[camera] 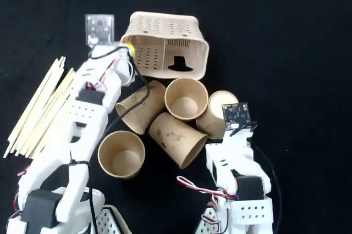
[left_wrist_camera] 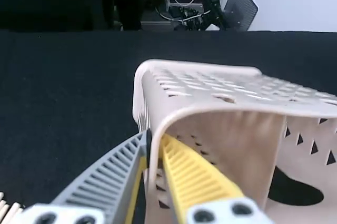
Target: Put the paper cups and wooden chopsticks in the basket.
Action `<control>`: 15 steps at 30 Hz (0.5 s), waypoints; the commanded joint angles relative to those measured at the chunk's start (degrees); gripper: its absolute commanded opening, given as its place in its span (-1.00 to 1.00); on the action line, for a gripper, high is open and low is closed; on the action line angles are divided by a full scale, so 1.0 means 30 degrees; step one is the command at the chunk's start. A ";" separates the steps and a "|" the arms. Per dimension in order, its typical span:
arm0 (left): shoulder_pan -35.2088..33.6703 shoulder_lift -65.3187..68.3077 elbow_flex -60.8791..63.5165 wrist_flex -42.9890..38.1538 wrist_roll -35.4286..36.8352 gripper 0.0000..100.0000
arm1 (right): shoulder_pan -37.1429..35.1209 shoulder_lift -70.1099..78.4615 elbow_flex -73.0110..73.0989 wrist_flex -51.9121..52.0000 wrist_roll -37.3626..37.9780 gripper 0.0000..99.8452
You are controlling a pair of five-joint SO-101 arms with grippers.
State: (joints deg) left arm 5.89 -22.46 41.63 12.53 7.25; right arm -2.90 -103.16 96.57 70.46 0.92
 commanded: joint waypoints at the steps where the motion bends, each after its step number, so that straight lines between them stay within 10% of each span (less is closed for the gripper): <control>1: 0.0015 -0.0967 -0.4205 0.3487 0.0147 -0.94 | 0.0117 -0.1333 -0.0015 -0.0293 0.0029 -0.97; 15: -0.1773 -0.0674 -1.1355 1.2278 0.2930 -0.94 | 0.0117 -0.1333 -0.0015 -0.0293 0.0029 -0.97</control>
State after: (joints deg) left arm 3.34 -22.46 16.40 45.23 11.12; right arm -2.90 -103.16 96.57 70.46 0.92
